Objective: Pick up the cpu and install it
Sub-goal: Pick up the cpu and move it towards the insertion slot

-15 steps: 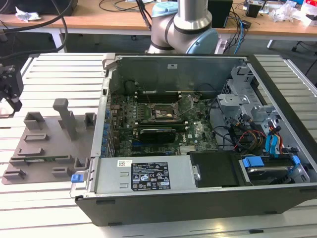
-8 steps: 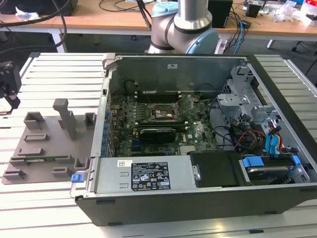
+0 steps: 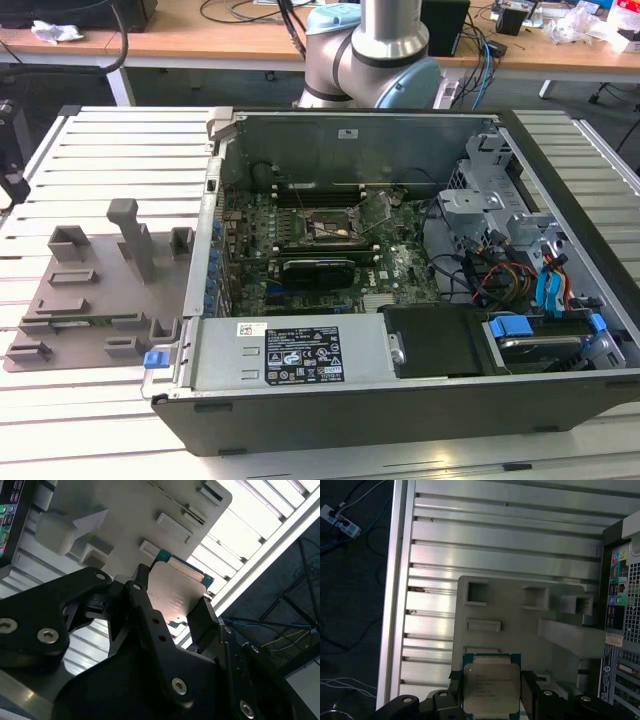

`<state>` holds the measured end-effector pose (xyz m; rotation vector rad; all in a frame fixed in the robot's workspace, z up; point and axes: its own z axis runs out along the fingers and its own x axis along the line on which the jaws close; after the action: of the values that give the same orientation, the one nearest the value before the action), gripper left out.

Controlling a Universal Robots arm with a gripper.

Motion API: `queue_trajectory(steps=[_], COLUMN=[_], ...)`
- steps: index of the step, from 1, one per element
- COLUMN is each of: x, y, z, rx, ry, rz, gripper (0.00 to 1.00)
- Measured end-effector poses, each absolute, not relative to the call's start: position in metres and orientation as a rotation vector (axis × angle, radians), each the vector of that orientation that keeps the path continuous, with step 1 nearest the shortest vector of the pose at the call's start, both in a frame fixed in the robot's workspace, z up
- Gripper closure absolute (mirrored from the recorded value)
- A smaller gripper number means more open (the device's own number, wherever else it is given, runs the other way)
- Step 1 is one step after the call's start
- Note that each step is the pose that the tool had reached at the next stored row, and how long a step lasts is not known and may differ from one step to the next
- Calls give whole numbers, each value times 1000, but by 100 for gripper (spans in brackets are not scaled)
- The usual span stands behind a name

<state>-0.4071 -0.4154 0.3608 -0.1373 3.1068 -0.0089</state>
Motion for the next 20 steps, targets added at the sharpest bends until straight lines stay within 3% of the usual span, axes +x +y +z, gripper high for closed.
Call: queue_trajectory(steps=[20], x=[-407], y=[-415], z=[401], rx=[-137], ry=[3107], rz=[-9], gripper=[45])
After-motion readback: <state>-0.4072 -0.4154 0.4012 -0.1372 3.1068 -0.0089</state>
